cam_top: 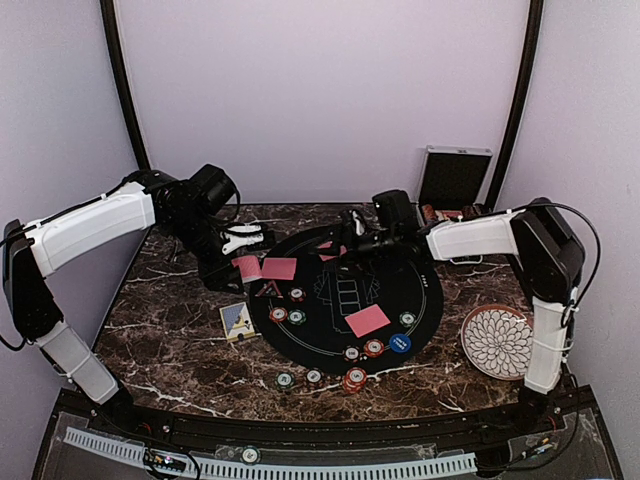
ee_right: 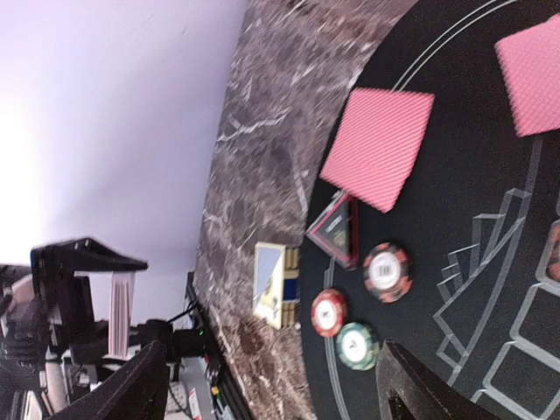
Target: Distribute texas hold em gaming equipment
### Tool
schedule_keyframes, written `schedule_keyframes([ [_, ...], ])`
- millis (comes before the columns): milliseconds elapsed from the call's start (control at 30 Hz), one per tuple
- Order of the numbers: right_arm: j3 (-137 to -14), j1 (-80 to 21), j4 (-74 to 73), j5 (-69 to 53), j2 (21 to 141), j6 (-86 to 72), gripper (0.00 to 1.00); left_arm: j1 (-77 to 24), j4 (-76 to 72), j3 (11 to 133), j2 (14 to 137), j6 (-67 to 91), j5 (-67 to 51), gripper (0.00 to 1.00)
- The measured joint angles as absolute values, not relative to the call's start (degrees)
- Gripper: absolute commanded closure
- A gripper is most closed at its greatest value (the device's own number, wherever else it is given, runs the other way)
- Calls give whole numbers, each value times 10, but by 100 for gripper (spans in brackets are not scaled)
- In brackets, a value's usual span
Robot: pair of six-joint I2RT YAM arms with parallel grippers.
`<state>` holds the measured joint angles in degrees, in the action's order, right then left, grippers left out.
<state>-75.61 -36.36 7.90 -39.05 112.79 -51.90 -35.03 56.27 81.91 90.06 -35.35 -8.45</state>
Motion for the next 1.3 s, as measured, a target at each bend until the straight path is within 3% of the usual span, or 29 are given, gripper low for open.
schedule_keyframes([
  [433,-726,-470,316,-439,1145,-697,16,-350,562,823,901,-353,-81,100],
  [1300,-839,-513,345,-440,1250,-745,16,-350,562,827,908,-353,-84,100],
])
